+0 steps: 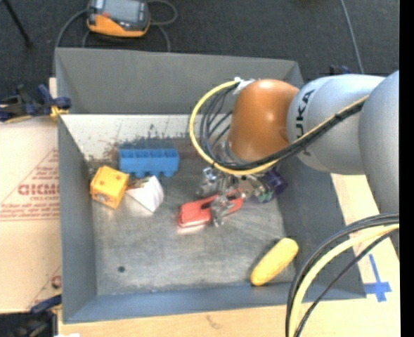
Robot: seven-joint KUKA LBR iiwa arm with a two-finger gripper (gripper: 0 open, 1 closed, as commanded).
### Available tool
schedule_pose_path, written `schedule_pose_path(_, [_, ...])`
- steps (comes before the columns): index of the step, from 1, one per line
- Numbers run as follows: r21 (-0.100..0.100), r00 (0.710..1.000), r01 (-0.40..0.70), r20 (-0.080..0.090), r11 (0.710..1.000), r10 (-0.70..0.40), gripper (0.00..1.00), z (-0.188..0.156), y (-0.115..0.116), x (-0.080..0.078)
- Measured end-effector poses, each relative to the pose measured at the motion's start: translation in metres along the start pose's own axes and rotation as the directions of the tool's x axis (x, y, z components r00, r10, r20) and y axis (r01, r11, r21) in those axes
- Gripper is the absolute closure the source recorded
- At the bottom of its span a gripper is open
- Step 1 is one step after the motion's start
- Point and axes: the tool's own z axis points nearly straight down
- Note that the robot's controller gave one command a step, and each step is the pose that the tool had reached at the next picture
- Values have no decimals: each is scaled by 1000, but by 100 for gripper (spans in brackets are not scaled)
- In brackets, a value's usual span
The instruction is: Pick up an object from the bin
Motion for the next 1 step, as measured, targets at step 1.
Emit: schedule_pose_path(1, [-1,1000,0,0,1000,0,100,0,0,0])
